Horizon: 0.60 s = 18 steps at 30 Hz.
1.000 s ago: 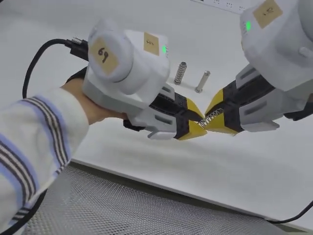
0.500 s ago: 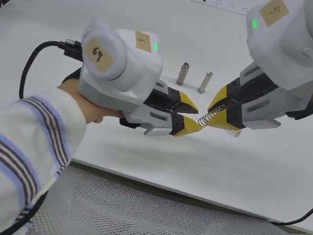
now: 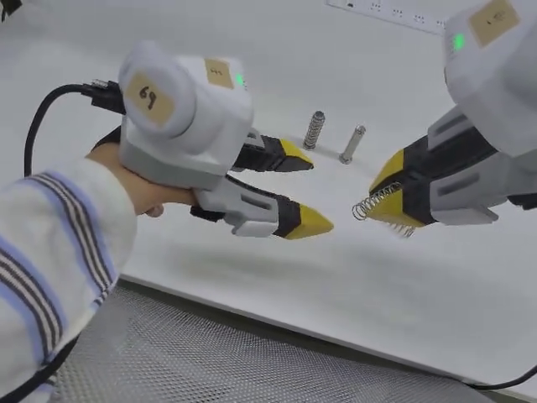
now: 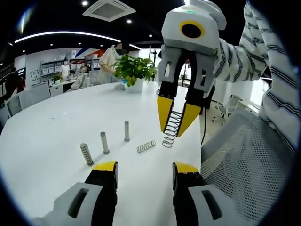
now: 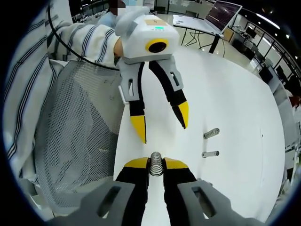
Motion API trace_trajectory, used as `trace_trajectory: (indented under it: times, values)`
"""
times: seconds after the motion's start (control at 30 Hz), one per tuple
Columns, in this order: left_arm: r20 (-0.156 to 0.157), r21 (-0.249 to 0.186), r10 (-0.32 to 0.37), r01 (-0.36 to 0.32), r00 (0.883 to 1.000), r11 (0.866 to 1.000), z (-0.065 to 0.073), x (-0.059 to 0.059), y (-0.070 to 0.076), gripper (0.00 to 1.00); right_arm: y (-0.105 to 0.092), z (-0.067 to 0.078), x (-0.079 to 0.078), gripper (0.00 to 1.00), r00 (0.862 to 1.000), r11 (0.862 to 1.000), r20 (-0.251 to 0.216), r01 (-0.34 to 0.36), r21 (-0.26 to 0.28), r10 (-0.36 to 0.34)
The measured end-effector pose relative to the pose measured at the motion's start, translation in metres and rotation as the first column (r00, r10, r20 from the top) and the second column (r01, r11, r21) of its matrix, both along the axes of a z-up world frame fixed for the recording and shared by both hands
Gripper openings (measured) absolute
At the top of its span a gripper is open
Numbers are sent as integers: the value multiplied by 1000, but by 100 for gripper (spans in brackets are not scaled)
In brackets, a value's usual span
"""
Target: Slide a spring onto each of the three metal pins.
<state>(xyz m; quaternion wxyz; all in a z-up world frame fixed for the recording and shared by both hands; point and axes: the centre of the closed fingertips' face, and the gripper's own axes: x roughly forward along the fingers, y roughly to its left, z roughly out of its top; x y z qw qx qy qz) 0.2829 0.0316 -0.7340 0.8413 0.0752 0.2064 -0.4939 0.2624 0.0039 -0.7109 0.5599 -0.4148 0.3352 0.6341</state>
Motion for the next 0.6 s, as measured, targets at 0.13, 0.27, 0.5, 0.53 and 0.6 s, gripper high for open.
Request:
trace_trajectory:
  times: [0.13,0.27,0.5,0.53,0.6]
  values:
    - [0,2,27,-27,1000,1000,-1,4,4,52,-3,2,6,8,1000,1000,3,13,1,-13]
    - [-8,-6,70,-70,998,998,-1,10,8,62,-5,1,9,8,1000,1000,2,27,-3,-27]
    - [-30,12,122,-121,992,993,-7,17,16,75,-11,3,17,8,999,999,7,49,-3,-49]
    - [-33,17,127,-127,991,992,-8,17,17,77,-11,4,19,8,999,999,8,54,-2,-54]
    - [-31,10,135,-135,990,991,-8,19,17,80,-13,6,23,8,998,998,10,64,0,-64]
